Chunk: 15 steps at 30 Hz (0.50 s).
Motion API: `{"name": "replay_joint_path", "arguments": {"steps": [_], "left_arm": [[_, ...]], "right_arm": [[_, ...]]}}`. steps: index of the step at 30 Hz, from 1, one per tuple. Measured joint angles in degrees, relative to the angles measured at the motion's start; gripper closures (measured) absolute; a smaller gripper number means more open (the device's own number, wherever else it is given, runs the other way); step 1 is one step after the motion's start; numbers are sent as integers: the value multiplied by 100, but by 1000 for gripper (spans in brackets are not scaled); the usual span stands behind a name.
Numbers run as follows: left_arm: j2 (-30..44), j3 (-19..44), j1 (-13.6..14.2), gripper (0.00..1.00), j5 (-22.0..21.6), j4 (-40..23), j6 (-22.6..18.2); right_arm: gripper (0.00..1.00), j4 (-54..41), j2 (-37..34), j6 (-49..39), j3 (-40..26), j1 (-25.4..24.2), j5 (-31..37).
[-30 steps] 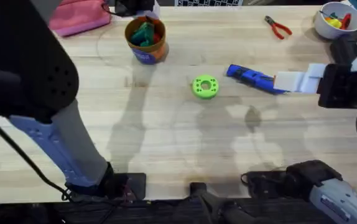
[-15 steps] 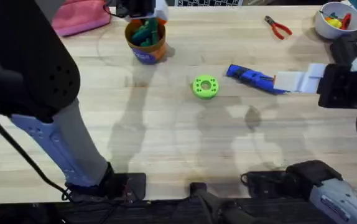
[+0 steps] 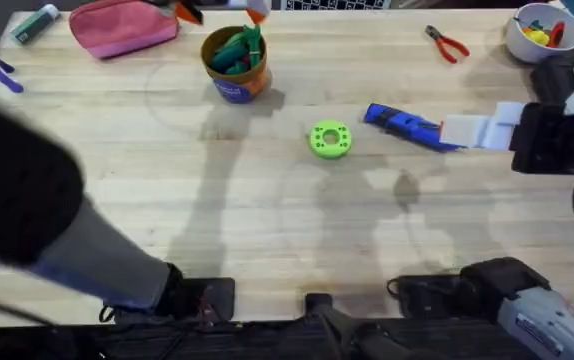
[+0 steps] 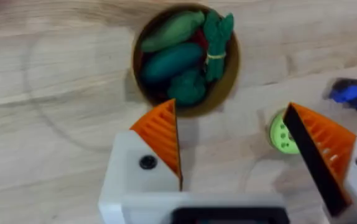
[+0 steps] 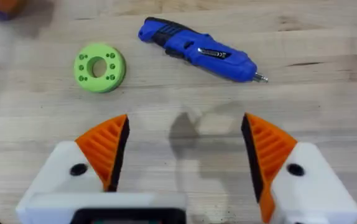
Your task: Pick up the gripper from the table and insert it into the empty holder that is missing its gripper. Then pick up a screw, insert it into the mounting hole, and use the screwdriver to tighten it. Finally, clean up the table by picking up the vegetable and placing it into the bucket.
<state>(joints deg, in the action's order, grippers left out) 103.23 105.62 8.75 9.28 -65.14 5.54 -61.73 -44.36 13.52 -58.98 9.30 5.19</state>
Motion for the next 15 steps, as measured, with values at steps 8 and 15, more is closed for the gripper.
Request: {"name": "replay_joint_path", "arguments": {"steps": [8, 15], "left_arm": [[-1243, 21, 0, 14, -456, -923, -124], [-2604, -1727, 0, 15, -566, -520, -137]], "right_arm": [[11, -2, 0, 0, 1, 0, 0], [10, -4, 0, 0, 0, 0, 0]]}}
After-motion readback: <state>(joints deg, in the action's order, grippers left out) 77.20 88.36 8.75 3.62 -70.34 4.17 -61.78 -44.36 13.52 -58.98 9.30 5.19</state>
